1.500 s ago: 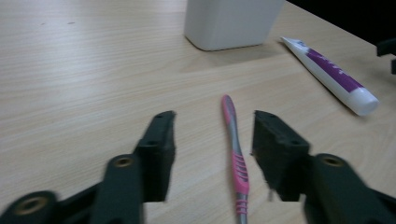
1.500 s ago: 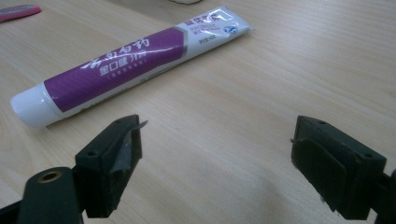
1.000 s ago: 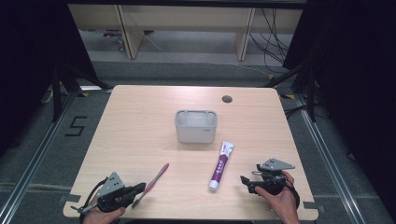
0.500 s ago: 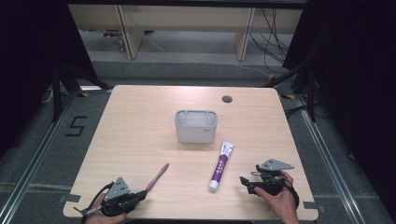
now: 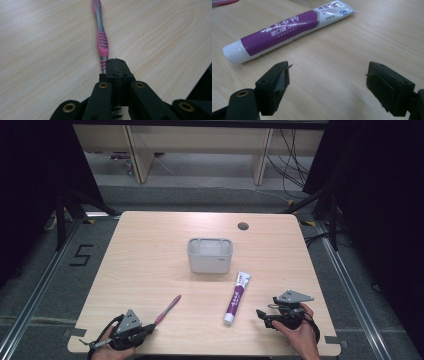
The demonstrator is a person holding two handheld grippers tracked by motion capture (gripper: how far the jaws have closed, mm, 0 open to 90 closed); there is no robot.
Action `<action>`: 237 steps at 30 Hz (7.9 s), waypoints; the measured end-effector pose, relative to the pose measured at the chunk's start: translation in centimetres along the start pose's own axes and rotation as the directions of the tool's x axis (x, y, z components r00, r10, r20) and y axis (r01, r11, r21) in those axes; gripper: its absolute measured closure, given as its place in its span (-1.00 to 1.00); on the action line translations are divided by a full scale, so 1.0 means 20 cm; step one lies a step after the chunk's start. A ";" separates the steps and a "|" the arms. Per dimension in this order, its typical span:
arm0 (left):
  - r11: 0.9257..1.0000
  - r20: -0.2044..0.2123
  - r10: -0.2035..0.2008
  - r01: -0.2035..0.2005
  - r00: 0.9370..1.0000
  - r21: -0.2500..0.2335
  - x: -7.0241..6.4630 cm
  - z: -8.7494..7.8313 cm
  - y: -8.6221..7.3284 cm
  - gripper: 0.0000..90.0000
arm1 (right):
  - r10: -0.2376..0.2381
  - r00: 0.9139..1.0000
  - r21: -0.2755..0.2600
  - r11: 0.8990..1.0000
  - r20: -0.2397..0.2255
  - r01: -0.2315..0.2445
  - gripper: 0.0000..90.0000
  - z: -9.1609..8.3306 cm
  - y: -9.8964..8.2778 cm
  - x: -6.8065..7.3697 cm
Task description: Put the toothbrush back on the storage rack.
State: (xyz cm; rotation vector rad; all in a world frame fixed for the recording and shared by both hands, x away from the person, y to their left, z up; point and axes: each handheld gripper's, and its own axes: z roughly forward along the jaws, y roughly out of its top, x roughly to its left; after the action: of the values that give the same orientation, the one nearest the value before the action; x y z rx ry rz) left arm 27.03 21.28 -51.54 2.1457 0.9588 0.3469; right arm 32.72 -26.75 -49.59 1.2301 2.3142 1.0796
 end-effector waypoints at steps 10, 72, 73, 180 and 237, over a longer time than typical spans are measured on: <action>1.000 -0.033 -0.005 0.005 0.999 0.003 0.05 0.01 0.01 0.99 | 0.010 1.000 0.016 1.000 -0.026 -0.009 -0.55 0.01 0.00 0.01; 0.994 -0.269 -0.104 0.110 0.958 0.008 0.50 0.32 0.38 0.92 | 0.016 0.999 0.032 0.999 -0.043 -0.015 -0.53 0.02 0.00 0.01; 0.994 -0.270 -0.105 0.112 0.957 0.012 0.50 0.33 0.39 0.91 | 0.016 0.999 0.032 0.999 -0.044 -0.014 -0.53 0.02 0.00 0.01; 0.814 -0.109 0.019 0.047 0.994 0.580 0.47 0.55 0.79 0.81 | -0.026 0.999 -0.003 1.000 -0.022 0.026 -0.51 0.02 0.00 0.01; 0.968 -0.114 -0.153 0.126 0.982 -0.217 0.51 0.11 1.04 0.84 | -0.016 1.000 -0.010 1.000 -0.016 0.015 -0.51 0.01 0.00 -0.01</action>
State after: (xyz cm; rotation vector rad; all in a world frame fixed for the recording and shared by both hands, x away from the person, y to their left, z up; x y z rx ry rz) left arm 46.00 18.33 -38.55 1.8722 1.0899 0.4998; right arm 32.98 -26.68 -49.73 1.2020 2.3237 1.0989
